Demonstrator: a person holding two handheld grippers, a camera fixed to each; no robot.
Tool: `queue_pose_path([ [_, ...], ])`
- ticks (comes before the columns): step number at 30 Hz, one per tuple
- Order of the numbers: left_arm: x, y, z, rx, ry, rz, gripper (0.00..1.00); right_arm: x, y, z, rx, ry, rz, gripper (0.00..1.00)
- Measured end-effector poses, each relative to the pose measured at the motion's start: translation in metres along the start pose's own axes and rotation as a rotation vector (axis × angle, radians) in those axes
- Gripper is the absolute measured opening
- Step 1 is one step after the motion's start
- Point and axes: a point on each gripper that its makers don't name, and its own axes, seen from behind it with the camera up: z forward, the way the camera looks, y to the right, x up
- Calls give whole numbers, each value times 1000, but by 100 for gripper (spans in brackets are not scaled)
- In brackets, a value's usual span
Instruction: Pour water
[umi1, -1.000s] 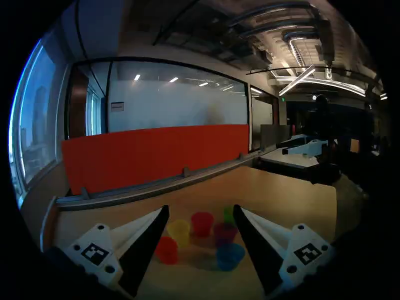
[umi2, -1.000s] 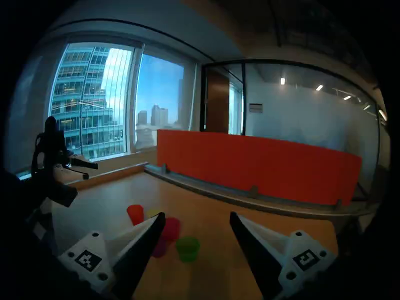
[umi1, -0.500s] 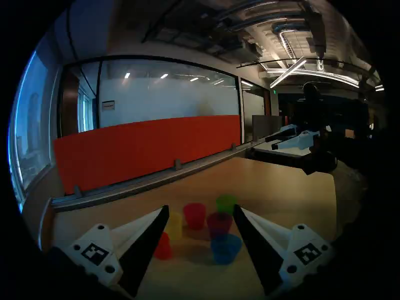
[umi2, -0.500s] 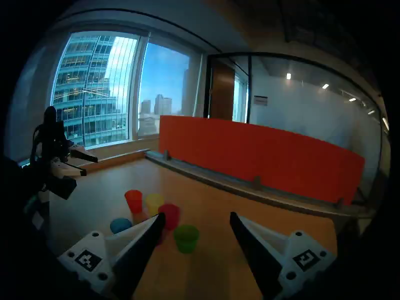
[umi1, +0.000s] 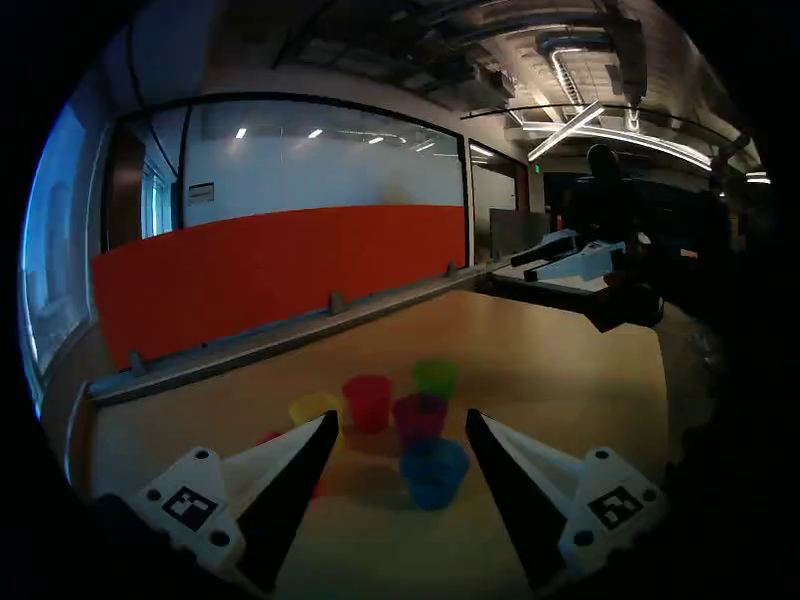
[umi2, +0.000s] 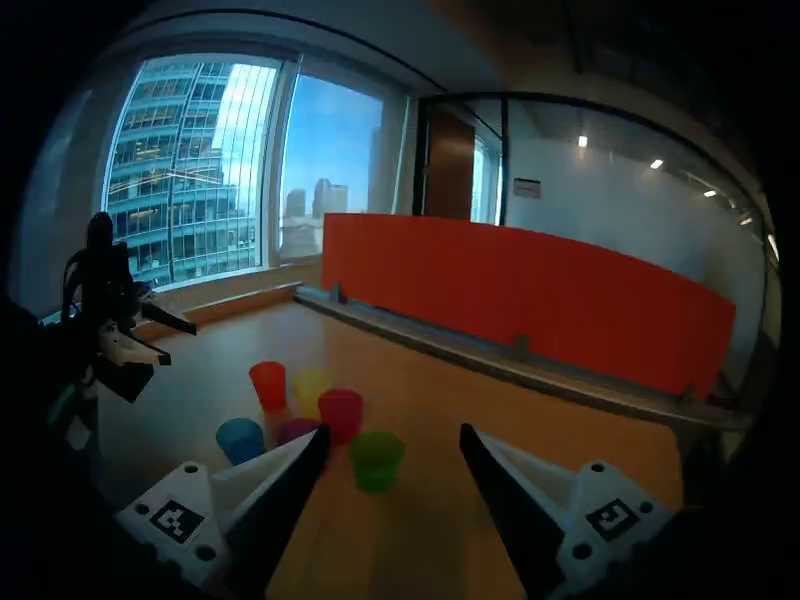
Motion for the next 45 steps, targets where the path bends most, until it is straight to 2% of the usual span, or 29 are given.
queue_pose_path([
  [13,-50,17,21,-51,-108,18,95,-22,-5,16,15,-35,-9,100],
  [24,-85,28,36,-94,-202,38,95,-28,-5,31,30,-48,-5,100],
  [35,-119,35,53,-139,-316,54,95,-31,-6,49,46,-58,-9,100],
  [45,-135,37,74,-161,-383,68,95,-35,-1,63,54,-69,-9,100],
])
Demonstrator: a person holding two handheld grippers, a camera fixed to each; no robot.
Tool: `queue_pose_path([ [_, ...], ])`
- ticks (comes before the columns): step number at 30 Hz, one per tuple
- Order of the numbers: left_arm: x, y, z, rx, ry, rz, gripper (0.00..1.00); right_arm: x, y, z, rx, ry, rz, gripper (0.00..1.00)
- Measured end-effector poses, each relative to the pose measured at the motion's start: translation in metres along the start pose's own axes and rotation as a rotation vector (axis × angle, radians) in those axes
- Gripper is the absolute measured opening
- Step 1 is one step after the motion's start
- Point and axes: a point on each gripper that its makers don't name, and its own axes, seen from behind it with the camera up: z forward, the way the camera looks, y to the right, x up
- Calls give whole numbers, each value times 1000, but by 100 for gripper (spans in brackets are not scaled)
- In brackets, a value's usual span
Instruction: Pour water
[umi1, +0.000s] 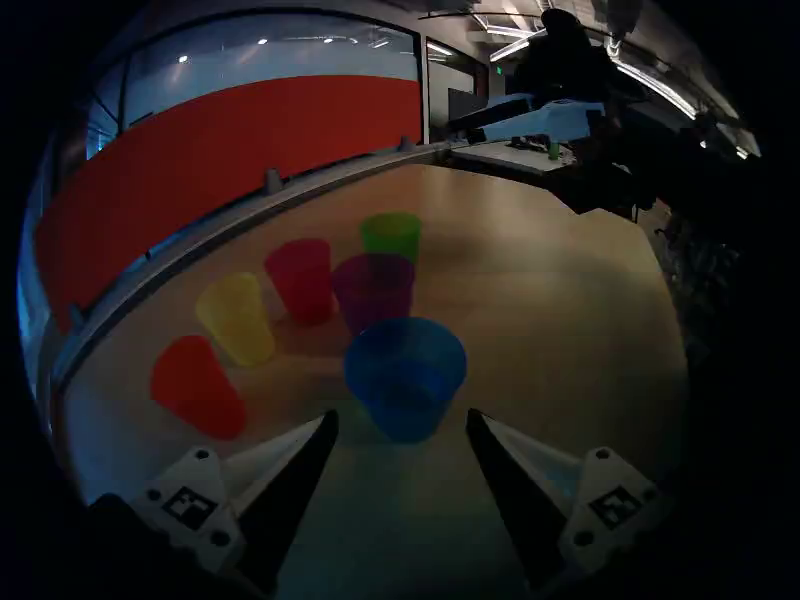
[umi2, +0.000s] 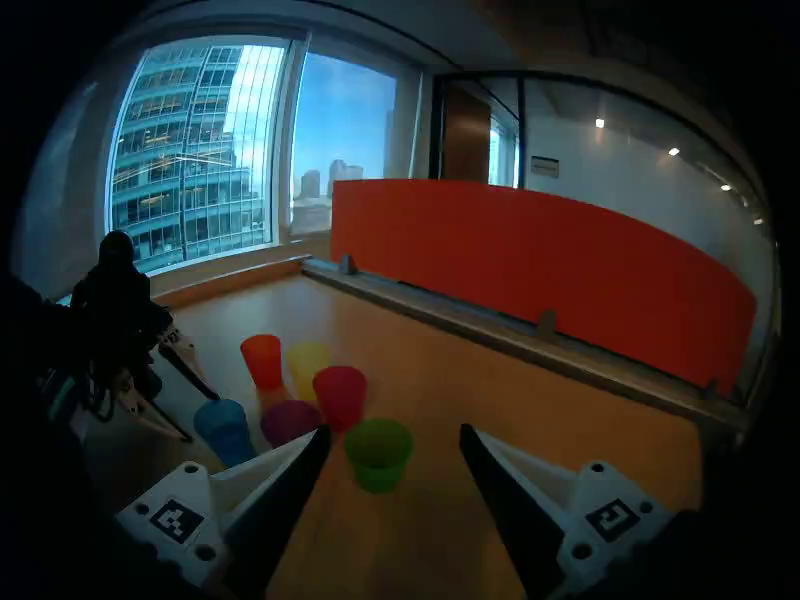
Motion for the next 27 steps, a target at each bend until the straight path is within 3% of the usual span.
queue_pose_path([
  [17,13,4,25,-43,-14,9,95,-7,6,18,16,-24,1,100],
  [27,21,8,33,-69,2,-16,95,-18,4,32,27,-59,-8,100],
])
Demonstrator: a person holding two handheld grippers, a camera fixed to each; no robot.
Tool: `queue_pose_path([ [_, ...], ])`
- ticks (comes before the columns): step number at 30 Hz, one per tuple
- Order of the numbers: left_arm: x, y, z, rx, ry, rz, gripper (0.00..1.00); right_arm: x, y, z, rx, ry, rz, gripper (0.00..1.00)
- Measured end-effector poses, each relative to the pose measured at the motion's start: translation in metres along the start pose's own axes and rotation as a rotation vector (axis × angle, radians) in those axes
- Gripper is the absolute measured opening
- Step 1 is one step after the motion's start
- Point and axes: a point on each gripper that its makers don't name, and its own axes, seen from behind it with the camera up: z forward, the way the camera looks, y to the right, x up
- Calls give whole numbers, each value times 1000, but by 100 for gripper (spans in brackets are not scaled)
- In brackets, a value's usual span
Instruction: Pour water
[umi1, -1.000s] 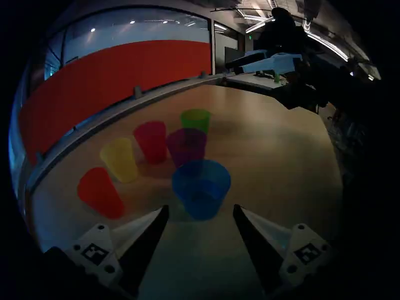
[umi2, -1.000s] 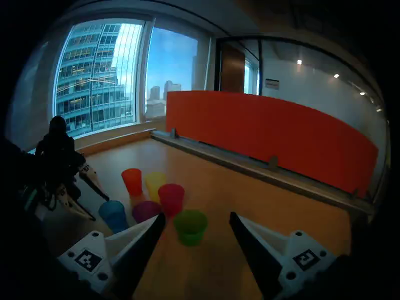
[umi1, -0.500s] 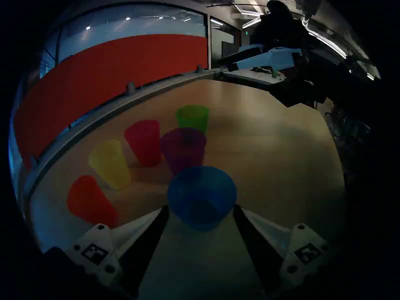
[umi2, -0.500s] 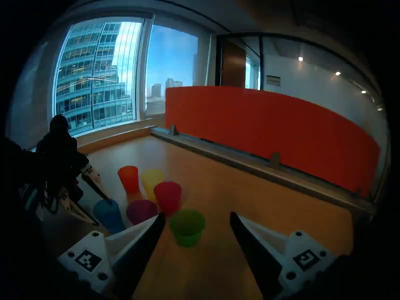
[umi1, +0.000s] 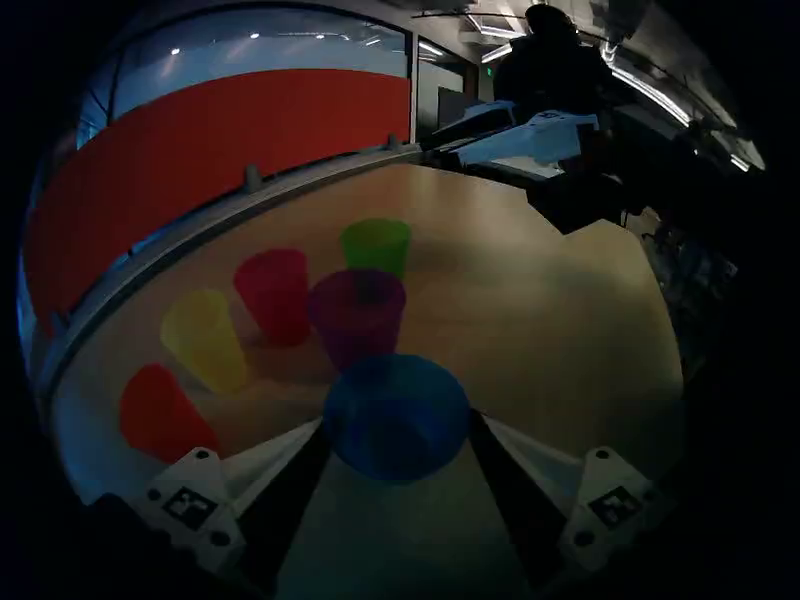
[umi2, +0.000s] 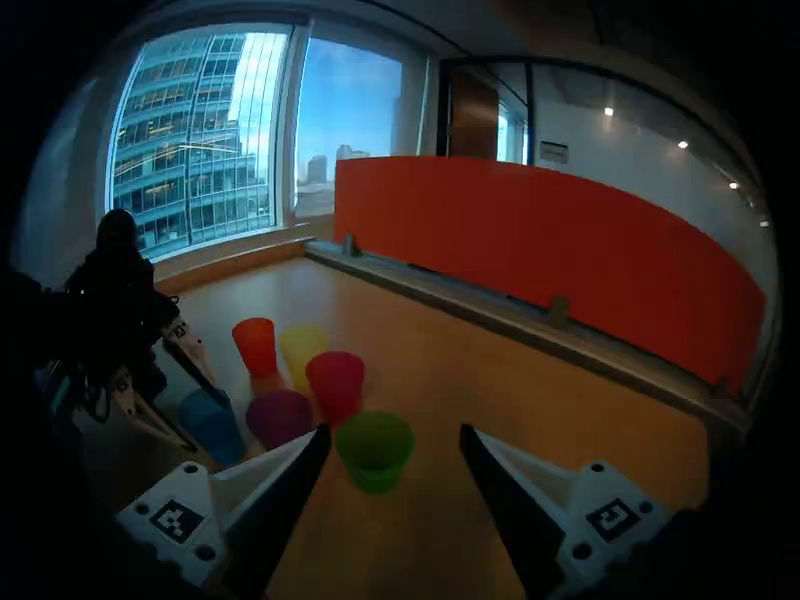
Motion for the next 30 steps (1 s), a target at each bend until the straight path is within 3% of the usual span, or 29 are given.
queue_pose_path([
  [15,1,-5,7,10,7,-29,95,-17,-6,20,22,-58,-10,100],
  [18,1,-4,8,12,7,-24,88,-23,-7,23,24,-73,-15,100],
  [30,1,-5,7,31,11,1,87,-44,-15,37,42,-124,-24,100],
])
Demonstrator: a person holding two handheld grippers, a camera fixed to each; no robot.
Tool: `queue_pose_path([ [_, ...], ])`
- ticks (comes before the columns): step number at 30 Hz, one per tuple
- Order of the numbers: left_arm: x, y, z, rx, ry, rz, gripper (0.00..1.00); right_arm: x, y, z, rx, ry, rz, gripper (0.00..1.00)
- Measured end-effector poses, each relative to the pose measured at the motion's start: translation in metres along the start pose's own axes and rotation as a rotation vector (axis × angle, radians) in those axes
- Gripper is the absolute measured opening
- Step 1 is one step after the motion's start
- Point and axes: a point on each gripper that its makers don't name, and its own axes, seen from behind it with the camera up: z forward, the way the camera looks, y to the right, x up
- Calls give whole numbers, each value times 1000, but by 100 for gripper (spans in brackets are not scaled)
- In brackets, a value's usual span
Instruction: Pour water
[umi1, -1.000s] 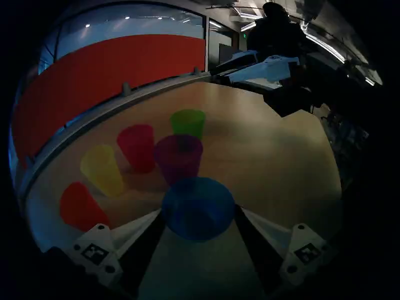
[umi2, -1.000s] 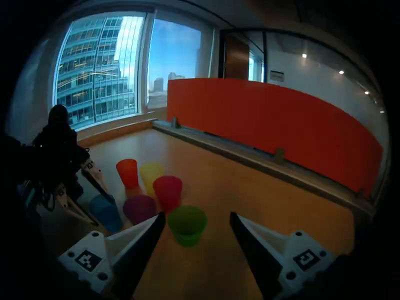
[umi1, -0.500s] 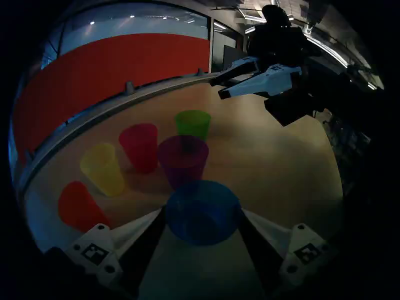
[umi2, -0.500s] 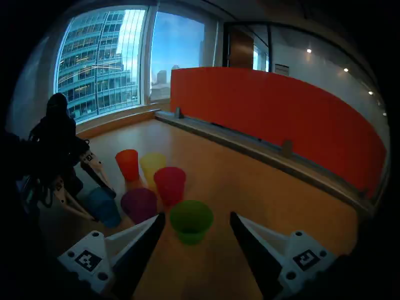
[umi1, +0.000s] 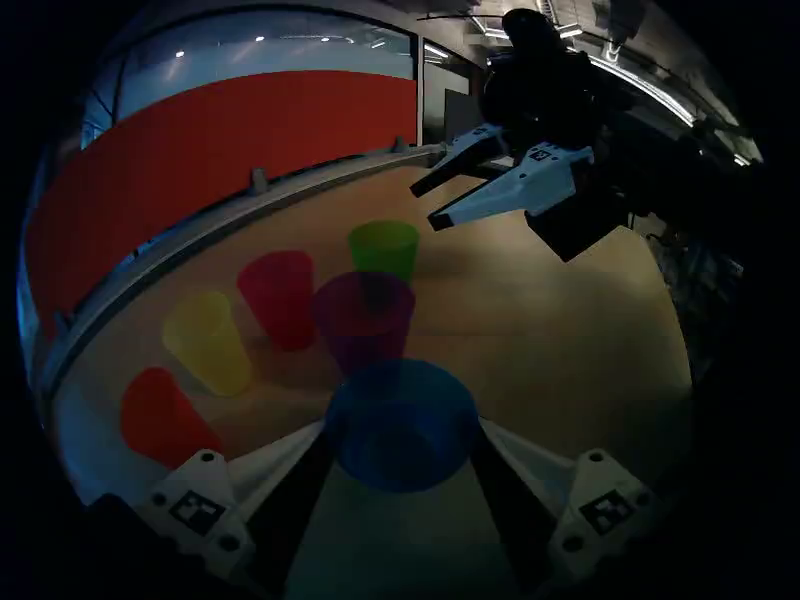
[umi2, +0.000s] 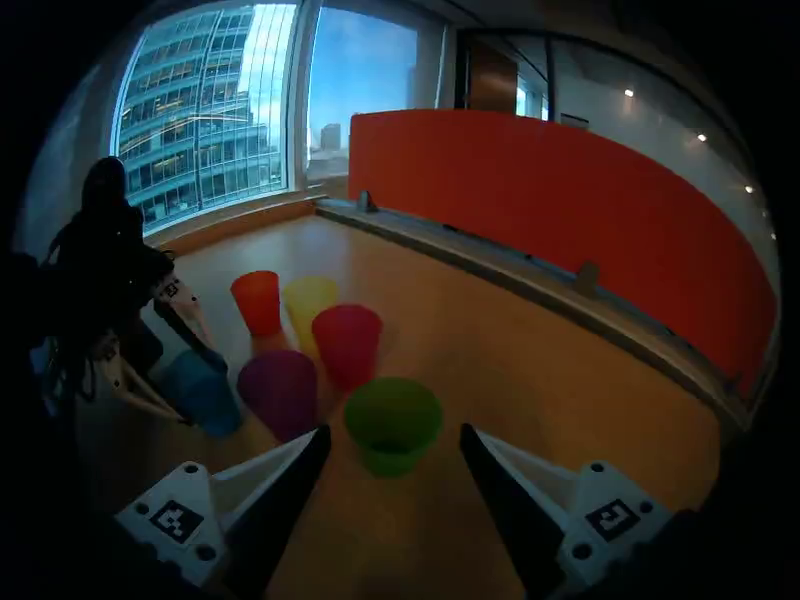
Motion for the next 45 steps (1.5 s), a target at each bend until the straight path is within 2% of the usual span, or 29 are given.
queue_pose_path([
  [9,-1,-3,-5,17,4,4,87,-15,-2,14,6,-40,11,100],
  [15,4,-6,-10,23,27,-15,87,-20,-2,21,9,-54,11,100],
  [33,37,-40,-46,105,144,-69,86,-27,0,44,7,-88,9,100],
  [45,47,-53,-69,140,193,-83,87,-26,-2,63,15,-102,6,99],
])
